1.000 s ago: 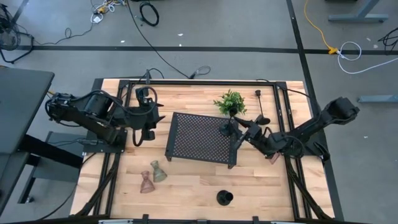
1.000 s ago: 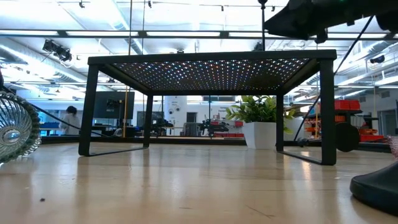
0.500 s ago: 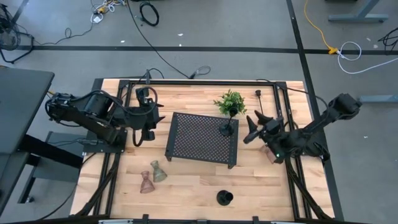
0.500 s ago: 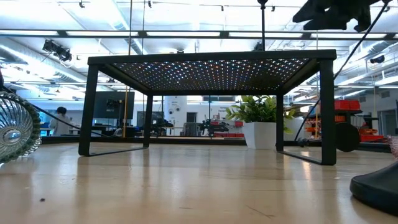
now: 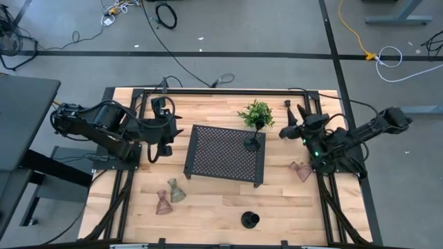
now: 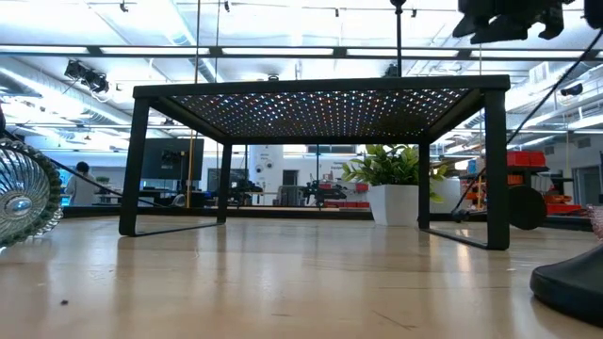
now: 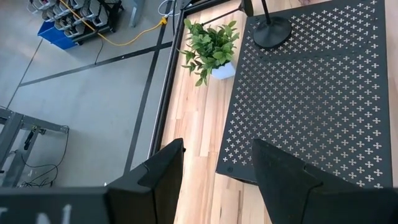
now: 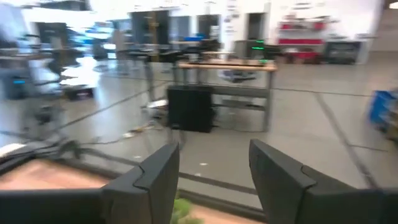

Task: Pick & Place candle stick holders
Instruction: Put the top black metal candle holder on the shelf

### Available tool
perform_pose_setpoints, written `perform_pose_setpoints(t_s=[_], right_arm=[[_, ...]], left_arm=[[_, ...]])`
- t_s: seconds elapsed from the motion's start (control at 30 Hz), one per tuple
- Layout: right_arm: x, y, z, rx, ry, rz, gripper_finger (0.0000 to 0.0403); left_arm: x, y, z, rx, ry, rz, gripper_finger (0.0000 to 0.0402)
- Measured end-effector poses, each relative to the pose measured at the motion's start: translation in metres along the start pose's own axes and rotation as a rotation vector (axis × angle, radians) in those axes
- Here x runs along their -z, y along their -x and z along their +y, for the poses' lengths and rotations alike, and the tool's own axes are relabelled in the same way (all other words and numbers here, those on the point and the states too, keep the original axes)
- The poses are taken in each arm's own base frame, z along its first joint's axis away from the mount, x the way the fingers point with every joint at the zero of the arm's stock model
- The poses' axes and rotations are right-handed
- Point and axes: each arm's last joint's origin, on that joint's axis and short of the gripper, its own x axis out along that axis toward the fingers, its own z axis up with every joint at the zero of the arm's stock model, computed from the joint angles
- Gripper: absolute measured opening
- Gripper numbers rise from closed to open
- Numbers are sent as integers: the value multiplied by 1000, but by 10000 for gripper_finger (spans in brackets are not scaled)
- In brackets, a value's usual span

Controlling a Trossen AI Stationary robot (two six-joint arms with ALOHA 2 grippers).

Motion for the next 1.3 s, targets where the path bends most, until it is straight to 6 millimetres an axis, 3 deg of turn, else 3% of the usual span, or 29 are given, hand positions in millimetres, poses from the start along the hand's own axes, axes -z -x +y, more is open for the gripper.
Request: perform_pose_setpoints(t_s=[0.5,0.67,0.73,0.8,0.97,1.1,1.3], right_arm=[[2,-45,-12,288,-4,-13,192],[3,-50,16,-21,-74,-132,192],[12,-67,26,10,70,-54,192],[20,-86,22,111,210,51,192],[9,-119,-14,191,133,314,192],[4,-126,-45,222,60,590,192],[27,-124,-65,219,25,892,192]], left_arm=[[0,0,0,0,0,0,192],[0,0,0,0,0,-1,192],[0,0,0,0,1,-1,193],[0,0,0,1,2,-1,192],[0,0,0,0,3,-1,192],[0,0,0,-2,4,0,192],[0,-1,1,-5,6,2,192]])
